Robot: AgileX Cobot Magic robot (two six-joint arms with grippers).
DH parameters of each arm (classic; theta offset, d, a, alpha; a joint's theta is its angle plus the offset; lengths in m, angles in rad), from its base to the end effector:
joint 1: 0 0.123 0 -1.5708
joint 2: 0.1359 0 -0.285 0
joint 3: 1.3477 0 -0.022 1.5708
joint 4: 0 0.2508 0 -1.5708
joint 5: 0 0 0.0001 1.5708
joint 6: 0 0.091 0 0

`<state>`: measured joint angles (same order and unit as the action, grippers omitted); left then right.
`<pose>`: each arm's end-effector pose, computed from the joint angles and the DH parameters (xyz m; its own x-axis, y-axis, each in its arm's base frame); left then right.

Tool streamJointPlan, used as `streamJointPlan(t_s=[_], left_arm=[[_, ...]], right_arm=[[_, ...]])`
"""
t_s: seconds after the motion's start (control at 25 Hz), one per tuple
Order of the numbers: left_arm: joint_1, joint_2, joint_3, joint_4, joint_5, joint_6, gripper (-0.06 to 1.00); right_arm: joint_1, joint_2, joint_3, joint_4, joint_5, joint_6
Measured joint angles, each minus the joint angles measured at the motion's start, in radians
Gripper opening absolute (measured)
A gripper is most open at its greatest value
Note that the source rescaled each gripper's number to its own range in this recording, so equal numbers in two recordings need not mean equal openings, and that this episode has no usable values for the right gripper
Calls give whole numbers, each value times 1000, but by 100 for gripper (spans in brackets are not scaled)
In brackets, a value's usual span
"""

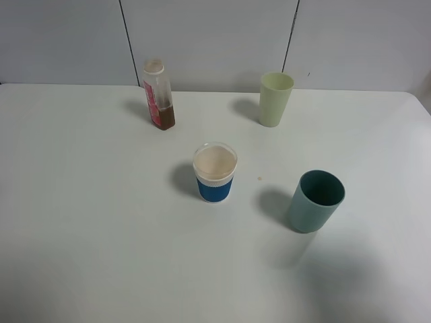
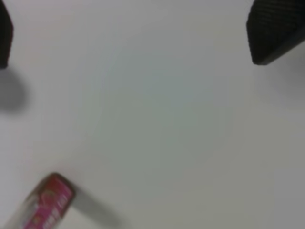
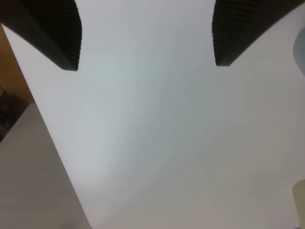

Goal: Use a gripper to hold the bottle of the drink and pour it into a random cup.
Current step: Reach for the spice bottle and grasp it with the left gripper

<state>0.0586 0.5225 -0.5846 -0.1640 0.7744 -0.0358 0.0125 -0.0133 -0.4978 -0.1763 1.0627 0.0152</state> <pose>0.0934 -0.0049 0.3040 -0.5772 -0.1861 -0.7951 -0.0542 0.9803 -0.1900 -0.0072 -0.0140 0.2775 -0.4497 -0.0760 -0.8900 0.0933 0.9869 -0.1314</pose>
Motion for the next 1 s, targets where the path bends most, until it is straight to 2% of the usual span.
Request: streamJointPlan(t_s=[0.28,0.48,0.76,1.0], left_arm=[[-22,166,0,-93,-66,74,100],[-116,291,0,-136,-159,78,100],[-277,484,0,-216,-356,79,100],[-369,626,-3,-248,-512,79,100]], right_arm=[[0,0,0,0,0,0],[0,0,0,0,0,0],[0,0,0,0,0,0],[0,0,0,0,0,0]])
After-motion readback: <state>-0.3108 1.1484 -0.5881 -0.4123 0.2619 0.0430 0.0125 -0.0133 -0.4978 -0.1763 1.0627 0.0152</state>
